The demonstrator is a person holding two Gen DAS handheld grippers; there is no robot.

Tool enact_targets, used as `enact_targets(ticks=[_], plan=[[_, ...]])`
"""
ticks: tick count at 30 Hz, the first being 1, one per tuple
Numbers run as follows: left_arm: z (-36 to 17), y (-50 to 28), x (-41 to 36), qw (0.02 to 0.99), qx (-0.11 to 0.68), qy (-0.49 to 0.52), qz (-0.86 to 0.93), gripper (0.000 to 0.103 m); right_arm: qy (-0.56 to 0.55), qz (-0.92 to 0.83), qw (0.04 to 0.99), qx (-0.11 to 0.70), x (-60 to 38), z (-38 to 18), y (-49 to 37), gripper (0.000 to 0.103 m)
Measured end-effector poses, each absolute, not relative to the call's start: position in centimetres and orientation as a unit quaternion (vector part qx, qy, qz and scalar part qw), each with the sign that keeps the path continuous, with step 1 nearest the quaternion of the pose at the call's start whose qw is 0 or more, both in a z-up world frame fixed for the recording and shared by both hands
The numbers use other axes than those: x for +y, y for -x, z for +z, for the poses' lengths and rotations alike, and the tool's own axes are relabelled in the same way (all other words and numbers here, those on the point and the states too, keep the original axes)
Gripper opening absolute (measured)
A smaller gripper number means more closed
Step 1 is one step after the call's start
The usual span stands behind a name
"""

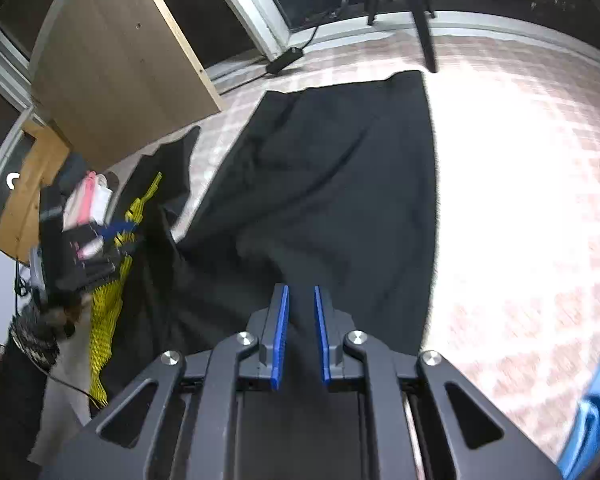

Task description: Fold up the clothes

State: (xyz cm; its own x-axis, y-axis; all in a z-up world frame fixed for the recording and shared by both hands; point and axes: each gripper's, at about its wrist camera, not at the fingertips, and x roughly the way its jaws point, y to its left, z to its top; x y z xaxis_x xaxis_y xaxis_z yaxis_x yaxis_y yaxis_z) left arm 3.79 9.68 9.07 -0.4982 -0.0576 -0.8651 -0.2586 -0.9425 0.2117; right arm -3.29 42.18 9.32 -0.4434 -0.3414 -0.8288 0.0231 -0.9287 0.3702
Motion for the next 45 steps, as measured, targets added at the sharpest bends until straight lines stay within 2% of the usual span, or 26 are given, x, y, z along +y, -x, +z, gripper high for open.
enact_targets(ticks=[3,5,7,11,15,20,26,29,31,33,34,37,40,42,43,45], plan=[[12.1,-5.8,9.1,0.088,0.112,0.487,0.862,0.042,-0.499,-0.844,0.097,-0.171,44.5,11.3,0.8,0.015],[14.5,-8.3,10.0,0.123,0.094,0.476,0.866,0.043,-0.487,-0.851,0.087,-0.172,46.3,12.8,-0.7,0.03],[16.7,-11.6,12.7,0.174,0.081,0.467,0.863,0.047,-0.472,-0.862,0.086,-0.164,47.9,14.2,-1.8,0.037],[18.5,-18.6,19.8,0.238,0.083,0.451,0.856,0.053,-0.456,-0.874,0.093,-0.143,50.8,15.1,-1.8,0.037],[16.8,-24.5,29.1,0.292,0.042,0.465,0.835,0.056,-0.468,-0.863,0.115,-0.15,53.6,14.0,0.4,0.037],[12.9,-27.0,38.5,0.29,0.094,0.492,0.815,0.056,-0.483,-0.853,0.147,-0.131,54.8,12.5,3.1,0.037],[9.5,-25.4,41.7,0.228,0.149,0.53,0.803,0.056,-0.494,-0.844,0.183,-0.1,54.2,11.2,6.0,0.037],[9.4,-24.6,40.7,0.225,0.133,0.542,0.799,0.048,-0.496,-0.843,0.187,-0.088,53.8,10.5,8.1,0.037],[9.7,-24.2,39.7,0.23,0.106,0.547,0.798,0.034,-0.498,-0.842,0.188,-0.087,53.9,9.9,10.0,0.037],[10.2,-23.9,38.8,0.237,0.075,0.55,0.797,0.012,-0.503,-0.84,0.18,-0.092,54.2,9.1,12.3,0.038],[10.5,-23.8,38.5,0.237,0.063,0.548,0.8,0.008,-0.506,-0.839,0.177,-0.099,54.3,8.6,13.5,0.038],[12.1,-23.9,37.2,0.235,0.018,0.536,0.81,0.006,-0.512,-0.832,0.176,-0.119,53.5,7.5,16.7,0.038],[13.6,-24.1,36.1,0.232,-0.012,0.527,0.818,0.006,-0.522,-0.83,0.168,-0.104,51.5,6.1,18.8,0.038],[14.2,-24.0,35.7,0.228,-0.022,0.526,0.819,0.006,-0.525,-0.831,0.161,-0.094,50.4,5.3,19.7,0.039],[14.5,-24.0,35.4,0.228,-0.03,0.524,0.82,0.006,-0.517,-0.836,0.16,-0.092,49.9,5.2,19.9,0.044],[15.1,-24.0,34.9,0.232,-0.054,0.518,0.821,0.006,-0.506,-0.841,0.164,-0.097,49.1,4.9,20.3,0.045]])
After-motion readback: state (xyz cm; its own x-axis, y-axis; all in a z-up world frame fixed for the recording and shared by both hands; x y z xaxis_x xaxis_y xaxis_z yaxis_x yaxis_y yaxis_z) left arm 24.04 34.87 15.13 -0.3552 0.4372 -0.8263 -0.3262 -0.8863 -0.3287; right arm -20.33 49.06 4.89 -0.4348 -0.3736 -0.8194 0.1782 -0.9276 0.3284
